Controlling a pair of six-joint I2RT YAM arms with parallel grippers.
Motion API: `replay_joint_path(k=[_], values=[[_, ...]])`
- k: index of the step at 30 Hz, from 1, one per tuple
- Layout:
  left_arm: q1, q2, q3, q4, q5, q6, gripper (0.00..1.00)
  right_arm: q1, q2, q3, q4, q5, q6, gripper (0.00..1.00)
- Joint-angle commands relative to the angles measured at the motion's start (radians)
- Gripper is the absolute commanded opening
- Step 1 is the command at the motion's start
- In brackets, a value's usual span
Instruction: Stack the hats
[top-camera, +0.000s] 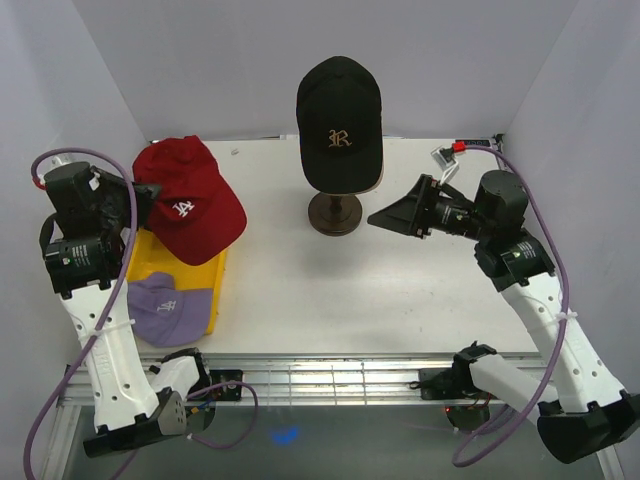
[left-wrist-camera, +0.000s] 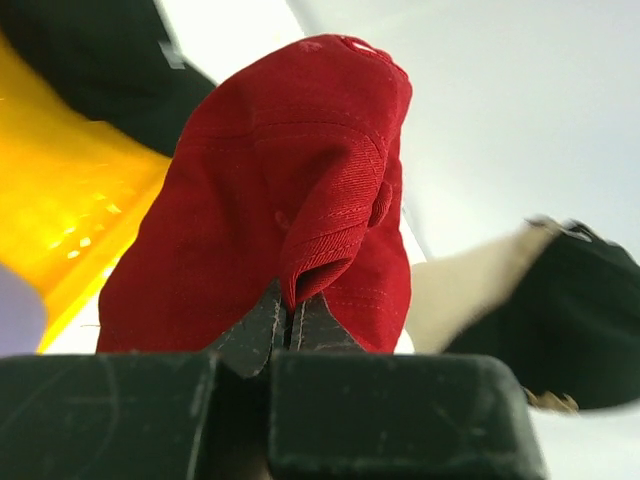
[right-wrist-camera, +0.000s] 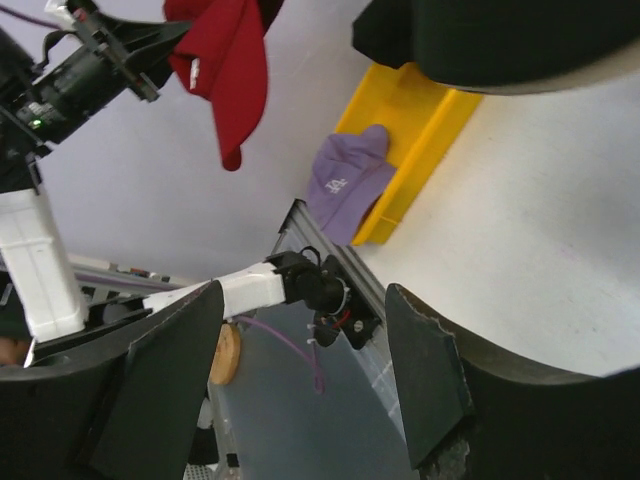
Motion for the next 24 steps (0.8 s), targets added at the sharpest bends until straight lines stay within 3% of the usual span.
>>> replay_joint_path(k=[1, 6, 14, 24], values=[[0.003, -0.014, 0.049, 0.152, 0.181, 0.023, 0.0, 0.14, 0.037, 0.165, 0.019, 0.073, 0.04, 0.72], [0.003, 0.059, 0.166, 0.215, 0.298, 0.003, 0.0, 0.364, 0.159, 0.325, -0.014, 0.251, 0.031, 0.74], [0.003, 0.167, 0.394, 0.244, 0.402, -0.06, 0.0, 0.507, 0.356, 0.603, -0.006, 0.378, 0.016, 0.81], [0.003, 0.239, 0.471, 0.29, 0.442, -0.166, 0.0, 0.585, 0.515, 0.744, 0.1, 0.509, -0.009, 0.85]])
